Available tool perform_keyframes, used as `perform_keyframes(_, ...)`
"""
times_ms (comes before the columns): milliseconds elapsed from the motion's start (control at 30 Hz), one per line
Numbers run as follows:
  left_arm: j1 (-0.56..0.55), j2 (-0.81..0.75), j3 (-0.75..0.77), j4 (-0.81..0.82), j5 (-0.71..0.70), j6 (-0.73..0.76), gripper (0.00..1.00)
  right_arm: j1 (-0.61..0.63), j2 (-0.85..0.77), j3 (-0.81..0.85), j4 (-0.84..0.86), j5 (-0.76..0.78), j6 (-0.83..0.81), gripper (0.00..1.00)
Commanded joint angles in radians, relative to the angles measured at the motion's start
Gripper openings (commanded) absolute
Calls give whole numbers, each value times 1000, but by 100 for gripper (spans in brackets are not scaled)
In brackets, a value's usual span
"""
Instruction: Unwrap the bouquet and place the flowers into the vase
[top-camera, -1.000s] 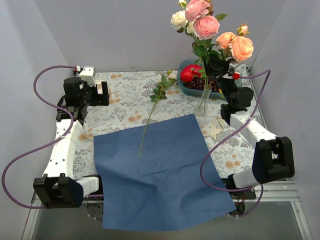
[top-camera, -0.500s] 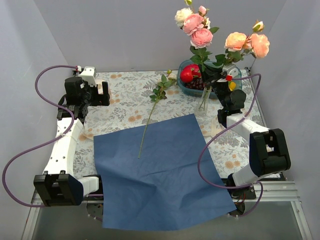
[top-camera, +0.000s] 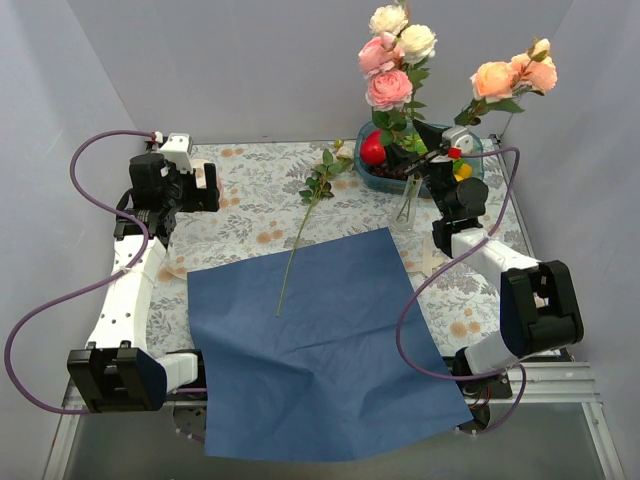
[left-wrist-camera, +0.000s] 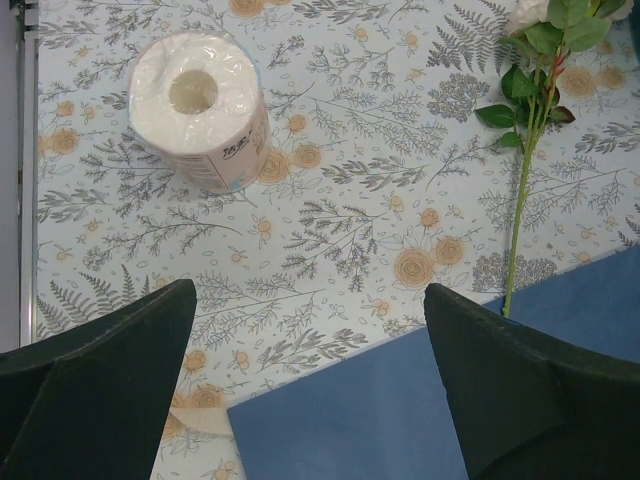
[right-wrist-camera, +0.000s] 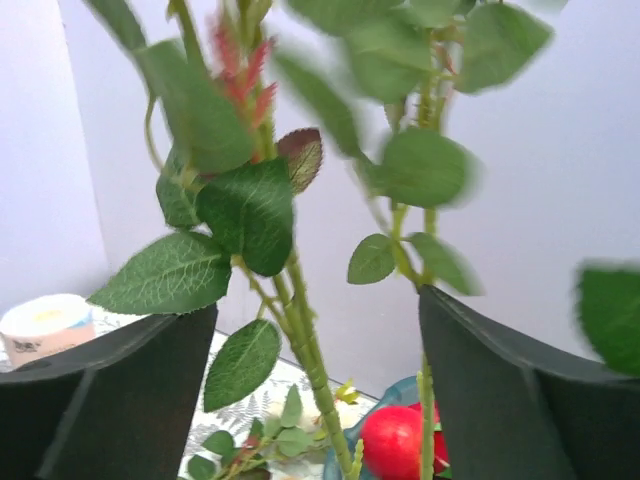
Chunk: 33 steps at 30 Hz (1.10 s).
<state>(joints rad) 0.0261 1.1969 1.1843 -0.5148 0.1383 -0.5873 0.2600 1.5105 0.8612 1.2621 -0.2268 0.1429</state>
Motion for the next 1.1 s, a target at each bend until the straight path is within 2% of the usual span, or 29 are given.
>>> perform_keyframes(0,6,-14,24,15,-3,1,98,22,-84,22,-53,56,-32,94)
perform_keyframes(333,6,-20,31,9,1,-3,98,82,-179,21,-150,152,-69,97)
perform_keyframes(500,5,-29,31,6,3,-5,98,114,-239,18,-254,193,-68,97)
perform_keyframes(733,6,-40,21,6,3,0,98,179,-372,-114,-444,294,-33,98)
perform_keyframes(867,6,-43,17,9,6,0,98,203,-392,-185,-455,310,-19,98)
perform_keyframes(933,6,-43,17,9,6,-3,98,208,-371,-166,-461,288,-31,83)
perform_keyframes(967,6,-43,18,6,7,-5,98,209,-348,-157,-463,249,-35,72)
perform_keyframes(1000,6,-43,21,6,7,-8,98,209,-334,-142,-466,233,-42,42)
perform_keyframes(1033,5,-45,21,6,9,-8,98,208,-316,-105,-486,233,-51,28)
perform_keyframes(1067,5,-45,23,4,6,-9,98,209,-281,-81,-495,186,-55,20)
